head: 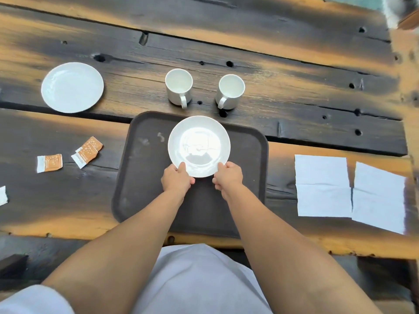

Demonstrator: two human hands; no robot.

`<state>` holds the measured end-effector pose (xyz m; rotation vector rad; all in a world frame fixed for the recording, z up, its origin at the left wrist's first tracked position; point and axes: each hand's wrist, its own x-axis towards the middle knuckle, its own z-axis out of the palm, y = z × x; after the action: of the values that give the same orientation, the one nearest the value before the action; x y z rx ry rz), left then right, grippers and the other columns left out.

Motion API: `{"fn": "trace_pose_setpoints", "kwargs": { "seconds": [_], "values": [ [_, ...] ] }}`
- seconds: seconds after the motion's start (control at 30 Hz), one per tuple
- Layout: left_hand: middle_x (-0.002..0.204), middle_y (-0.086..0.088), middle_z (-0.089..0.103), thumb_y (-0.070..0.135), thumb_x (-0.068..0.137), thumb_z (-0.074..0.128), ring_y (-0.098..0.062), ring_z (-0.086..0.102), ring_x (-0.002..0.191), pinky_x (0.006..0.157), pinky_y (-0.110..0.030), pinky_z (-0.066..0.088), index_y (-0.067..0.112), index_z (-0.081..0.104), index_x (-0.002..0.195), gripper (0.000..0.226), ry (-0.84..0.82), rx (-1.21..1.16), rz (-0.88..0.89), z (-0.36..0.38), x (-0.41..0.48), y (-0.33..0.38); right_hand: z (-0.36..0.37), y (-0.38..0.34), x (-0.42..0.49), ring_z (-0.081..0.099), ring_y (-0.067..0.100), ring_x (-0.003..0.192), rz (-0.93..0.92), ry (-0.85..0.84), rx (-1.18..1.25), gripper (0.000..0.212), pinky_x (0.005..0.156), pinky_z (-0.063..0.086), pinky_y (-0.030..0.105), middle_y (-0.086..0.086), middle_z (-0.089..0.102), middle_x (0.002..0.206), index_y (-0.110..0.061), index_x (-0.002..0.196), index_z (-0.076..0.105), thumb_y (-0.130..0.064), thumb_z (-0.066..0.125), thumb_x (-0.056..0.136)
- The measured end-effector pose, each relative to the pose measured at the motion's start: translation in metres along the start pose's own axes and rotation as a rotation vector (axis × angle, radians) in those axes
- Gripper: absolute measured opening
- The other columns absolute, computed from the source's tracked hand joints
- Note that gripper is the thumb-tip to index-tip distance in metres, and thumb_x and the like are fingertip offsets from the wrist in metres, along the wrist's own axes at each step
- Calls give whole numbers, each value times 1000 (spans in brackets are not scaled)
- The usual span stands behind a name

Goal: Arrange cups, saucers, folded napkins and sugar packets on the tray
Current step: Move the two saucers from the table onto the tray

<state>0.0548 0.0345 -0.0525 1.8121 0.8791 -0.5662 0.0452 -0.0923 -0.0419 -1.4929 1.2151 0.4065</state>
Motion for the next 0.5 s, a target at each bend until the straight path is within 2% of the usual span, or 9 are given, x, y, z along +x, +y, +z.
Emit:
{"fn": "trace_pose_setpoints", "kwargs": {
  "seconds": [0.17, 0.33, 0.5],
  "values": [
    [66, -8, 71, 30, 102, 40, -20, 54, 56, 61, -28, 48, 9, 61, 98, 30, -23, 33, -1, 35, -21, 4, -39, 7, 16, 37, 15, 41, 16, -1, 33, 25, 38, 25, 21, 5, 43, 63, -14, 74, 41, -15, 45, 98],
    [67, -9, 71, 29, 101, 40, -19, 53, 54, 59, -27, 46, 9, 62, 99, 29, -23, 52, -20, 68, -33, 7, -69, 12, 37, 36, 14, 38, 27, -10, 33, 36, 38, 23, 21, 4, 40, 62, -17, 65, 34, -14, 46, 98],
    [64, -7, 70, 28, 101, 40, -19, 54, 55, 59, -27, 46, 9, 63, 99, 30, -9, 83, -26, 97, -35, 8, -92, 10, 56, 34, 13, 40, 78, -50, 37, 33, 38, 21, 21, 4, 38, 63, -16, 69, 34, -15, 45, 101]
  ]
}}
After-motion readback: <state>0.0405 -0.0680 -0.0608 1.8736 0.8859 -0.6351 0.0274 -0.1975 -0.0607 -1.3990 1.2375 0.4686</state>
